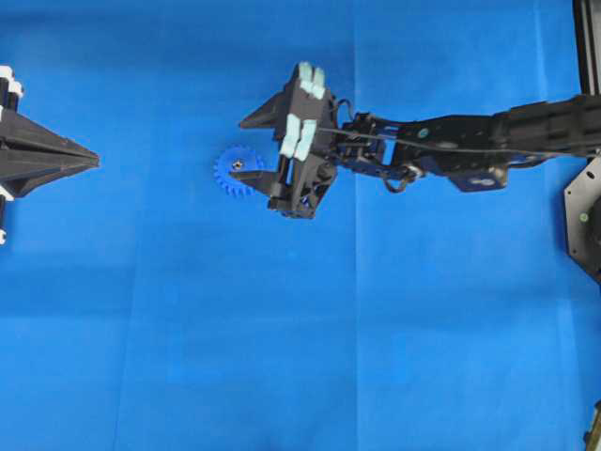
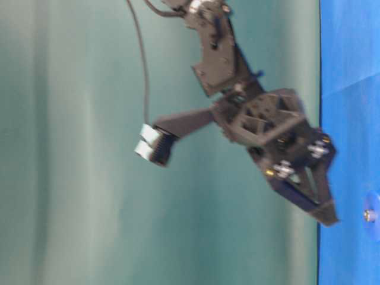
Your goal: Insert the shaft placed at a random location into the center hole of the small gear at another random location.
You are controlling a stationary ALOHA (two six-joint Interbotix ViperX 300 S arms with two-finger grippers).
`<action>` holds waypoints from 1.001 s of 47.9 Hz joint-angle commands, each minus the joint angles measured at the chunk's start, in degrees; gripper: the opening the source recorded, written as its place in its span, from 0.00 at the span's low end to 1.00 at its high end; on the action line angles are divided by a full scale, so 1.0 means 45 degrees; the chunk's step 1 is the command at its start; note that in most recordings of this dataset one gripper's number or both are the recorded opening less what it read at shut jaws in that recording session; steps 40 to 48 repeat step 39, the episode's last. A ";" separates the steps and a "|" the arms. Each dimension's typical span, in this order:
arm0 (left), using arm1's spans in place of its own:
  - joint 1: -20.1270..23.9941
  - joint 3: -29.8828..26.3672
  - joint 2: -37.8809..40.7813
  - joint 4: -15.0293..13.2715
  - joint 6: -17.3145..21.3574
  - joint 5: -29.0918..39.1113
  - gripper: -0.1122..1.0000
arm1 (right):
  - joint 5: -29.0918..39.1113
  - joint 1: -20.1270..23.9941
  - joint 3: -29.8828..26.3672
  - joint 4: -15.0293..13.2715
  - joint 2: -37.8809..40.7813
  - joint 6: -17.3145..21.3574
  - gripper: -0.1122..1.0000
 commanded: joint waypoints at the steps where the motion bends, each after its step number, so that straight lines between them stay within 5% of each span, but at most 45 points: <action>1: 0.0020 -0.0137 0.0039 -0.0020 -0.0039 -0.0078 0.10 | 0.0000 0.0000 0.0039 -0.0039 -0.0898 -0.0020 0.80; 17: 0.0020 -0.0137 0.0039 0.0000 -0.0078 -0.0078 0.10 | 0.0469 0.0000 0.0547 -0.0098 -0.2285 -0.0039 0.80; 48: 0.0020 -0.0137 0.0039 0.0000 -0.0078 -0.0059 0.10 | 0.0645 0.0078 0.0684 -0.0098 -0.2383 -0.0020 0.80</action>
